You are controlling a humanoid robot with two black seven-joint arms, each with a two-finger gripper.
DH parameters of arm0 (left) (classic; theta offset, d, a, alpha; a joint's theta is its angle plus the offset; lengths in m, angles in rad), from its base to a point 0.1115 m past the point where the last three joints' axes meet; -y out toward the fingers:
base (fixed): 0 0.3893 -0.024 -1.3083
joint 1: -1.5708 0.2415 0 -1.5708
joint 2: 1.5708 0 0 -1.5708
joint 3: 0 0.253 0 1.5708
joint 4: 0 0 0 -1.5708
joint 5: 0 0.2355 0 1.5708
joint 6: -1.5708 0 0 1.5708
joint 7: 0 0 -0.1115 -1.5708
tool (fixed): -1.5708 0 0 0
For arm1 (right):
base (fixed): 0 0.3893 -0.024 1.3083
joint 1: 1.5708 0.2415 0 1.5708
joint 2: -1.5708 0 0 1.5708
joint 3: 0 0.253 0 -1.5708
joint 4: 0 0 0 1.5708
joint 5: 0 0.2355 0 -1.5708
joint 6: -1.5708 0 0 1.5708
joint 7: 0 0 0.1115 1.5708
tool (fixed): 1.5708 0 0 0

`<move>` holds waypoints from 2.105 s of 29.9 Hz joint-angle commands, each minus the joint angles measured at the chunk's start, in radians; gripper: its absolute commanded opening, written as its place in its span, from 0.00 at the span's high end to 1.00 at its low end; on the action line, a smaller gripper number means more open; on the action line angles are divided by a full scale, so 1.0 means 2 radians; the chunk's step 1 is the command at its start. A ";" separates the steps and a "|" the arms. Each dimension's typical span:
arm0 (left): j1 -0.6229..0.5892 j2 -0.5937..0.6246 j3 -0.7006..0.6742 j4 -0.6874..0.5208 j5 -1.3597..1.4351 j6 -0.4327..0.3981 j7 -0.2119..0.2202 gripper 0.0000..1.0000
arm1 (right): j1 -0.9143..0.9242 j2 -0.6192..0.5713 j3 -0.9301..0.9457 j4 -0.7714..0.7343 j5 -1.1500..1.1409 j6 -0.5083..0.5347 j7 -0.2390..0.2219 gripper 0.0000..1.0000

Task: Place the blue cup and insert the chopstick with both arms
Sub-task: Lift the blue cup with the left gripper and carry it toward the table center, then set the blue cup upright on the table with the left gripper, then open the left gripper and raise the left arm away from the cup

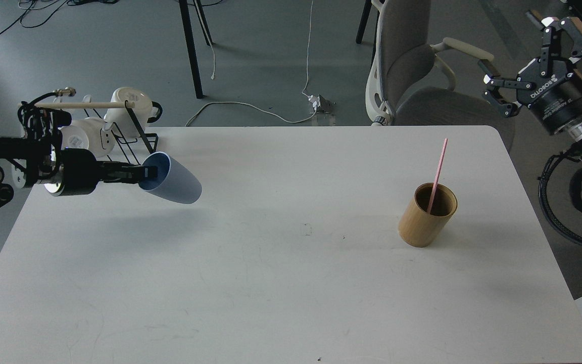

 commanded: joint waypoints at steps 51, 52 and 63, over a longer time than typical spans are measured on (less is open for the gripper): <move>-0.148 -0.377 0.198 0.191 0.110 -0.042 0.000 0.33 | -0.011 0.008 0.104 -0.066 0.000 0.000 0.000 0.01; -0.149 -0.374 0.198 0.191 0.108 -0.042 0.000 0.28 | -0.011 0.008 0.104 -0.066 0.000 0.000 0.000 0.01; -0.147 -0.277 0.016 0.144 -0.009 -0.042 0.000 0.10 | -0.005 -0.021 0.091 -0.033 -0.170 -0.007 0.000 0.01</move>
